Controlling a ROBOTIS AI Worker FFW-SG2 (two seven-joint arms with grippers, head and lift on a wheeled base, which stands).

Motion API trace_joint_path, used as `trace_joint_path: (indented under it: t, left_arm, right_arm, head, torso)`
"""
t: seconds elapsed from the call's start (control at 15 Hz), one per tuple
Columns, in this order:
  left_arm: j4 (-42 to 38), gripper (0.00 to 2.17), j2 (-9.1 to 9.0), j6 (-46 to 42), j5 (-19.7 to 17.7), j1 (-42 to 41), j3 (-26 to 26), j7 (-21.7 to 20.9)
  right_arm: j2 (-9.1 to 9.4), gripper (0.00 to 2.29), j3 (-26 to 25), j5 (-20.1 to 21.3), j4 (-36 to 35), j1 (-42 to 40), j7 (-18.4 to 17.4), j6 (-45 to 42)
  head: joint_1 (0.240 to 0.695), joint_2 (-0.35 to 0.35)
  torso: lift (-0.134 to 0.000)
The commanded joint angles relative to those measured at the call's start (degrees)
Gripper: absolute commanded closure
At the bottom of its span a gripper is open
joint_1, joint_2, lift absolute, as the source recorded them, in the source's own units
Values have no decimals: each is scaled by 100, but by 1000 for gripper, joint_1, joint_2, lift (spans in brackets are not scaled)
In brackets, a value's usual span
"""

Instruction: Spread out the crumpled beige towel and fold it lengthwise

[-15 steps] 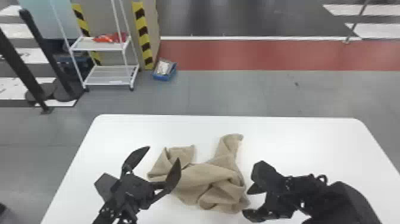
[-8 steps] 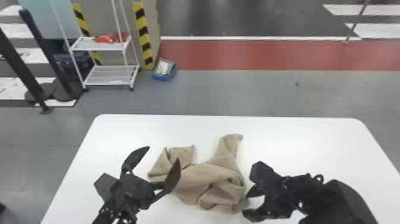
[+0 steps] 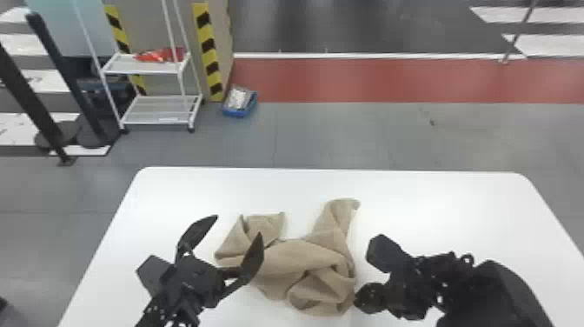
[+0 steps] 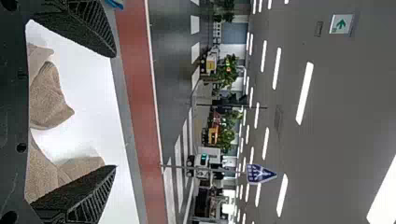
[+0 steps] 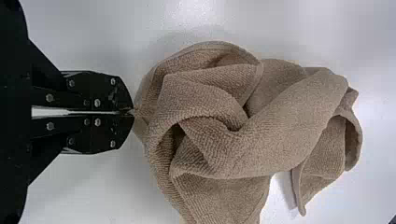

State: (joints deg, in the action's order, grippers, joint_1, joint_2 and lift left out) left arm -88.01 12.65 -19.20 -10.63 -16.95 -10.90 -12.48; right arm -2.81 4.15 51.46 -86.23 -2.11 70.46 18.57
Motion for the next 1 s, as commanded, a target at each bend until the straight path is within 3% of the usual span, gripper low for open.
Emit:
trace_joint_path:
  t: [0.0, 0.27, 0.47, 0.6, 0.8, 0.93]
  left_arm:
    - [-15, 26, 9, 0, 0, -2, 17, 0]
    - [-6, 26, 0, 0, 0, -19, 79, 0]
    - [3, 26, 0, -35, 0, -19, 79, 9]
    - [29, 26, 0, -35, 9, -19, 52, 9]
    - [-15, 26, 0, -123, 0, -54, 35, 9]
    - [21, 26, 27, -229, 0, -72, 52, 9]
  right_arm:
    - [0, 1430, -72, -31, -307, -132, 73, 38]
    - [61, 1443, -582, -611, -2143, -396, 750, 442]
    - [53, 1443, -1417, -1525, -2943, 167, 786, 1409]
    - [53, 1447, -1760, -1912, -3418, 641, 786, 2411]
    - [53, 1443, -2234, -1833, -3515, 1213, 786, 3009]
    - [9, 1443, -2700, -1868, -3251, 1107, 381, 2587]
  head:
    - [695, 16]
    - [695, 26]
    - [695, 9]
    - [695, -24]
    - [695, -79]
    - [695, -107]
  torso:
    - [0]
    - [0]
    - [0]
    - [0]
    - [0]
    - [0]
